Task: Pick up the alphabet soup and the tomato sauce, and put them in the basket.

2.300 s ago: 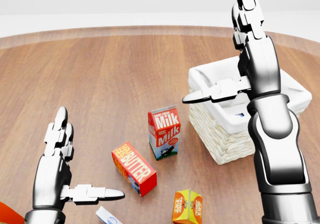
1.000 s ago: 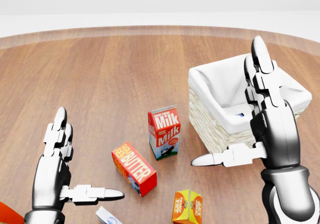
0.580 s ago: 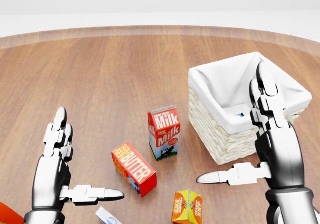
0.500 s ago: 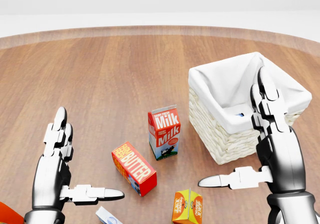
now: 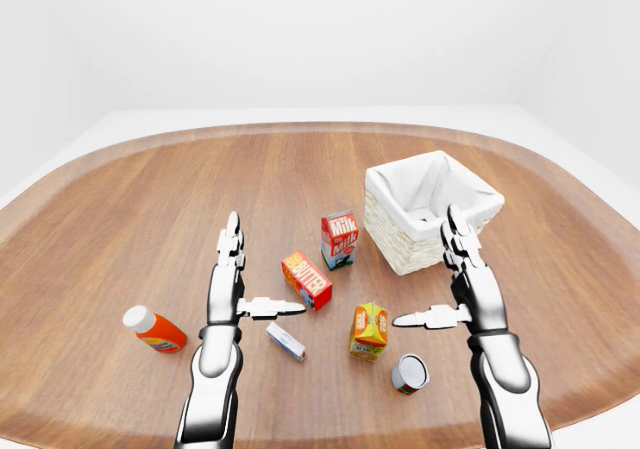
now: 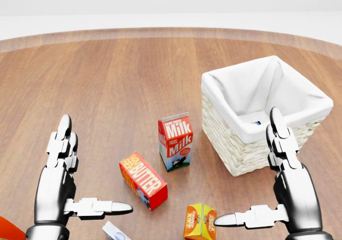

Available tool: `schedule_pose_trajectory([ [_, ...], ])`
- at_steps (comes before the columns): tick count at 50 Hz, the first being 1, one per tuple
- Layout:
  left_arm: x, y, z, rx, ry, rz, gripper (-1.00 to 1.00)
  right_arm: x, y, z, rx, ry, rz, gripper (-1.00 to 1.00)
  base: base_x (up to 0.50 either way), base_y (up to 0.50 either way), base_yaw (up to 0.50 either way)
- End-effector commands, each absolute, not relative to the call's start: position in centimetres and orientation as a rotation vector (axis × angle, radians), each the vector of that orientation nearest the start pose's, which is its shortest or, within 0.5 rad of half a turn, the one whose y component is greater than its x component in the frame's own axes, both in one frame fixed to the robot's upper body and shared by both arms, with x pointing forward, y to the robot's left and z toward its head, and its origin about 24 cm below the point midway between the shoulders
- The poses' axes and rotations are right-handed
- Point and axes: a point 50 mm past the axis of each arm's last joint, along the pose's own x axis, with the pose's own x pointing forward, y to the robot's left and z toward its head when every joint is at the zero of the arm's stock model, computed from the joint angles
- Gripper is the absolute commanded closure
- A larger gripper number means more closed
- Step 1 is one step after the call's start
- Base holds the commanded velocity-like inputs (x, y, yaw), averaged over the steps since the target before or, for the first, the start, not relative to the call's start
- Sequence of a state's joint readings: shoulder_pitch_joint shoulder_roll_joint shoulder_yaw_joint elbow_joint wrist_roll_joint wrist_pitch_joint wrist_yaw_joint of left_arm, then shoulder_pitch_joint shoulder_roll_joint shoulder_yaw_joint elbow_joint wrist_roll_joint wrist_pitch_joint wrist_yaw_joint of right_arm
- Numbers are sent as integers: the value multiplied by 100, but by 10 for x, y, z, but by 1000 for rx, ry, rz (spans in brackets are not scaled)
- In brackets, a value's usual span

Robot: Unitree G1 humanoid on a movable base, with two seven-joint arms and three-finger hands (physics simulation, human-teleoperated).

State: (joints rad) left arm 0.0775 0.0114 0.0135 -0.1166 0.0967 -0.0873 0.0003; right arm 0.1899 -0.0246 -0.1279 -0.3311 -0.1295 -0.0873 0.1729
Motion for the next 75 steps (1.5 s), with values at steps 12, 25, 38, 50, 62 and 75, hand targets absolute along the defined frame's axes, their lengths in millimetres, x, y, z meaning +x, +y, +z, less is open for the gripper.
schedule_pose_trajectory([
  [12,237,159,59,95,-130,31,-100,192,-178,68,-232,-116,19,-100,0,0,0],
  [25,237,158,60,96,-132,29,-100,186,-175,64,-242,-96,29,-100,0,0,0],
  [38,237,159,57,100,-121,27,-100,181,-175,50,-228,-31,22,-100,0,0,0],
  [50,237,159,56,99,-114,28,-100,176,-178,31,-227,55,7,-100,0,0,0],
  [62,237,158,61,100,-137,27,-100,169,-179,17,-221,122,-2,-100,0,0,0],
  [75,237,158,61,100,-137,27,-100,161,-177,13,-219,148,4,-100,0,0,0],
])
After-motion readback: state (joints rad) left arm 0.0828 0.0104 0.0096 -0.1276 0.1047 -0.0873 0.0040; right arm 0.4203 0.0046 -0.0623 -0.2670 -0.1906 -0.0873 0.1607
